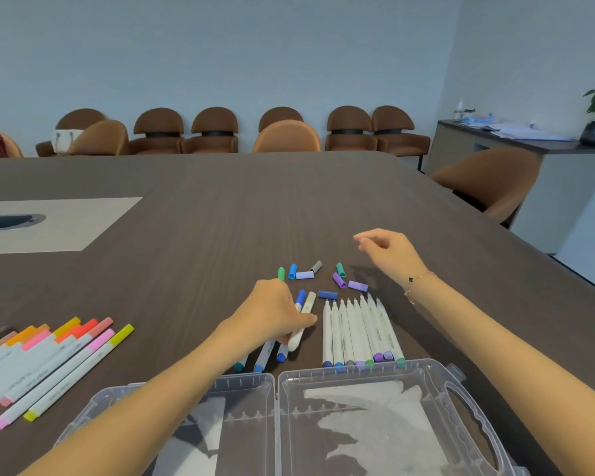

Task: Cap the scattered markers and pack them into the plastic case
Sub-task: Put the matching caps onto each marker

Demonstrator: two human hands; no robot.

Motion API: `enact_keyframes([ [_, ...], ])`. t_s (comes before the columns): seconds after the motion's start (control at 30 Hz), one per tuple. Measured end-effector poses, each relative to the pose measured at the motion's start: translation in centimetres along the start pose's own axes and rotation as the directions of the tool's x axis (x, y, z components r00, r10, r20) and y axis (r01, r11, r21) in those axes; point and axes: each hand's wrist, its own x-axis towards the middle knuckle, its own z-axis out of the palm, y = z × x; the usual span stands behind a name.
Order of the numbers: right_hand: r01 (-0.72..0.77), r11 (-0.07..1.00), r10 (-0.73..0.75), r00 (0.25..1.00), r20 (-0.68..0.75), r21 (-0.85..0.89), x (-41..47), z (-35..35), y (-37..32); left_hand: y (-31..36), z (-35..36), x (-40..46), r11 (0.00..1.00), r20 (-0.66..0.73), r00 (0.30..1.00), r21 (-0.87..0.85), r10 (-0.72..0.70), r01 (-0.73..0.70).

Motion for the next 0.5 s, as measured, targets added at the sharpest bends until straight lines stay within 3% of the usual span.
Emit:
enact_keyframes([
  [0.1,0.048,0.994,-0.042,0.997,0.063,-0.099,-0.3,0.1,-0.1,0.1,0.1,0.0,0.987,-0.030,0.999,0.158,0.036,-0.031],
  [0.2,0.134,0.970,-0.088,0.971,0.221,-0.202,-0.8,0.7,-0.9,0.3,0.3,0.0,0.970,-0.101,0.990,0.232,0.096,-0.070],
  [0.37,0.236,0.911,-0.083,0.908,0.410,-0.338,-1.1,2.4,-1.9,1.2,1.4,-0.1,0.987,-0.089,0.985,0.086,0.147,-0.139],
  [0.5,0.228,0.909,-0.037,0.878,0.477,-0.348,-0.8,3.1,-1.7,1.9,1.9,0.4,0.983,0.017,0.991,0.124,0.135,-0.136],
])
